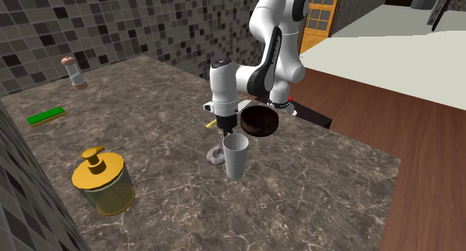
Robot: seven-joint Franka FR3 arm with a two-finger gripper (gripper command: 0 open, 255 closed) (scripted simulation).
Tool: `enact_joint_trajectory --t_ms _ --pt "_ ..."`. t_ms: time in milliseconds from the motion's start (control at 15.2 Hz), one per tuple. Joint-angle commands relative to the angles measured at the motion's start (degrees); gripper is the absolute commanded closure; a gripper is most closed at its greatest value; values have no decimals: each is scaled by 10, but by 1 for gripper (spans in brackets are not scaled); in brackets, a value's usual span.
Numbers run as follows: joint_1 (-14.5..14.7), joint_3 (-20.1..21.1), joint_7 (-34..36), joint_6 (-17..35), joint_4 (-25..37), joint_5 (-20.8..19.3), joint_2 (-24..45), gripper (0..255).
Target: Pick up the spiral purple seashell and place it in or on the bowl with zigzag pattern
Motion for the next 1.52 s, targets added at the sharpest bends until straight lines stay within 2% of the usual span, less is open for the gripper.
enact_joint_trajectory --t_ms 0,198,1452 --pt "0 0 0 0 0 0 0 255" --pt "0 0 0 0 0 0 0 255" --pt "-7 -5 8 -143 75 11 -72 255"
